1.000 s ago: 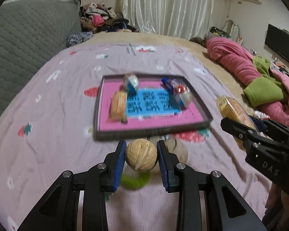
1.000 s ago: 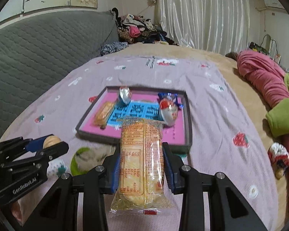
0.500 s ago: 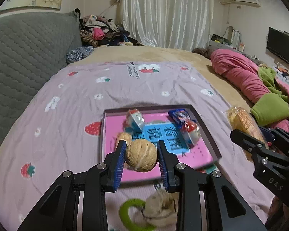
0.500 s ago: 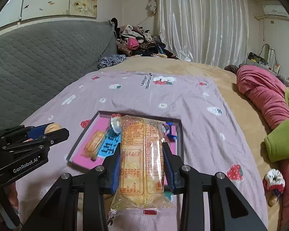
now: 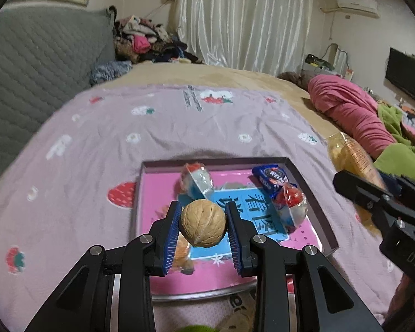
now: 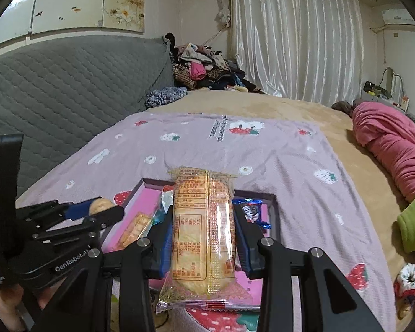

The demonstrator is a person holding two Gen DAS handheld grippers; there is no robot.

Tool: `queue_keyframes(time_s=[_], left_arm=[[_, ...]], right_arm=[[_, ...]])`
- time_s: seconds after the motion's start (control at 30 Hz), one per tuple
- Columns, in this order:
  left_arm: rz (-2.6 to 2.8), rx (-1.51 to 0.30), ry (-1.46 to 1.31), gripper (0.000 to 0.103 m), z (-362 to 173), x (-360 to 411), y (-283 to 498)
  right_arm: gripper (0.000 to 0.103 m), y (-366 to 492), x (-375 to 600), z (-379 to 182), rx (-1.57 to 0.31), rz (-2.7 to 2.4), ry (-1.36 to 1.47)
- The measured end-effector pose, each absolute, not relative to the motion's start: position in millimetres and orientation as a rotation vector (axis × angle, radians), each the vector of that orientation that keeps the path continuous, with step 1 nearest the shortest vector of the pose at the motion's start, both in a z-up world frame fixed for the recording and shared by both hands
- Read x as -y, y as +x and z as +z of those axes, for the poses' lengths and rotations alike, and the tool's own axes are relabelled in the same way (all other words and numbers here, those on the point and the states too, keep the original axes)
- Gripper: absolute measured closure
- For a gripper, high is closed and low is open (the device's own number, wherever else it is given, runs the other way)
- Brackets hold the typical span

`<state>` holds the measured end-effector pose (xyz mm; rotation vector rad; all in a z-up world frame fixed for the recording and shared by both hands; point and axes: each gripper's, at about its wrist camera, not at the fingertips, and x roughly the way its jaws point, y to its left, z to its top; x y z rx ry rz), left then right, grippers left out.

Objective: Organize objects

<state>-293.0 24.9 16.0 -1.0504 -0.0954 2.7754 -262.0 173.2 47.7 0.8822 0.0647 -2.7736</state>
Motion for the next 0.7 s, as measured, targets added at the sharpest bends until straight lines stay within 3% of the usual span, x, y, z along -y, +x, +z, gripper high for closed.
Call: queue_keyframes(time_s=[0.3,0.7], left_arm=[[2.779,0.085,-1.074,0.07,-28,-27,-308],[2.749,0.076,-1.105,0.07,-57,-27,-324]], right_arm=[[0.065,-281,-165,-4,-0.068,-2.728,0.942],[0.065,-294,-175,-34,-0.073,-2.727,0.999]])
